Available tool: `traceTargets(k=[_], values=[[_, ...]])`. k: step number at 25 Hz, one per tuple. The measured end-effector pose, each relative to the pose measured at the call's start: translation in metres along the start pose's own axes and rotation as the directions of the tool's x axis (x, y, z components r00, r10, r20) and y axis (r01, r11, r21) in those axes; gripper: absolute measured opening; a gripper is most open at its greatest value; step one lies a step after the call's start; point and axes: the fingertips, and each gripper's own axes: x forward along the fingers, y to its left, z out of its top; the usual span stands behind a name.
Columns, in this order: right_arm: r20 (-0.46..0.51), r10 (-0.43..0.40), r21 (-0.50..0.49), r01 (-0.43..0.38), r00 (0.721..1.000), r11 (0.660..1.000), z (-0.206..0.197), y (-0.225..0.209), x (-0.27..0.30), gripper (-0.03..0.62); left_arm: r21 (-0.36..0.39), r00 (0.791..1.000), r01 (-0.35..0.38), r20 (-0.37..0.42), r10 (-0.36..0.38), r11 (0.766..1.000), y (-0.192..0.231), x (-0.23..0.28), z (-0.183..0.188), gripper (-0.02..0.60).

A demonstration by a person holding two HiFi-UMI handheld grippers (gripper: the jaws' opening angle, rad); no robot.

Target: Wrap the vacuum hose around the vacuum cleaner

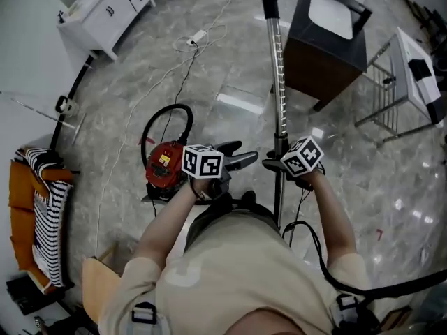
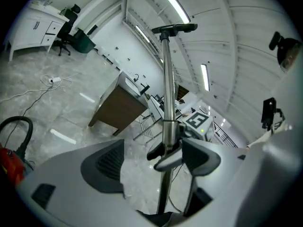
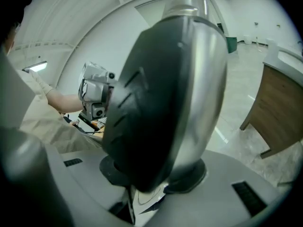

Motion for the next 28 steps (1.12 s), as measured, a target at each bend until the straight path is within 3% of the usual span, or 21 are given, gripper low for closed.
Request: traceTargets(k=[3, 8, 11, 13, 16, 19, 24, 26, 28], values=[[-0.063, 0.037, -0.053, -0.041, 0.997, 0.998, 0.038, 0.021, 0.023, 0.124, -0.014, 1.000, 0.028, -0.004, -0.028, 1.000, 0.019, -0.010, 0.036, 0.410], [-0.136, 0.031, -0.143, -0.051, 0.990, 0.988, 0.079, 0.007, 0.052, 0.124, -0.044, 0.995, 0.096, 0.041, -0.094, 0.994, 0.060, -0.008, 0.071, 0.422], [-0.200, 0.070, -0.188, -0.108, 0.977, 0.976, 0.103, 0.002, 0.070, 0.124, -0.115, 0.967, 0.230, 0.140, -0.213, 0.966, 0.077, -0.029, 0.098, 0.422], [-0.253, 0.077, -0.213, -0.133, 0.965, 0.968, 0.123, -0.003, 0.085, 0.124, -0.122, 0.954, 0.264, 0.181, -0.240, 0.957, 0.090, -0.042, 0.119, 0.422], [-0.344, 0.102, -0.227, -0.188, 0.934, 0.955, 0.143, -0.003, 0.106, 0.124, -0.111, 0.958, 0.222, 0.209, -0.196, 0.969, 0.114, -0.051, 0.143, 0.422], [-0.403, 0.149, -0.240, -0.262, 0.903, 0.935, 0.159, 0.007, 0.125, 0.124, -0.146, 0.954, 0.201, 0.254, -0.160, 0.969, 0.136, -0.058, 0.165, 0.422], [-0.485, 0.079, -0.369, -0.285, 0.871, 0.885, 0.190, -0.017, 0.141, 0.124, -0.169, 0.942, 0.226, 0.290, -0.171, 0.959, 0.164, -0.068, 0.191, 0.419], [-0.528, 0.057, -0.417, -0.317, 0.847, 0.852, 0.196, -0.032, 0.143, 0.124, -0.132, 0.943, 0.211, 0.288, -0.166, 0.969, 0.170, -0.069, 0.200, 0.384], [-0.565, 0.038, -0.451, -0.348, 0.824, 0.822, 0.202, -0.051, 0.145, 0.123, -0.105, 0.942, 0.169, 0.310, -0.129, 0.980, 0.177, -0.068, 0.216, 0.269]])
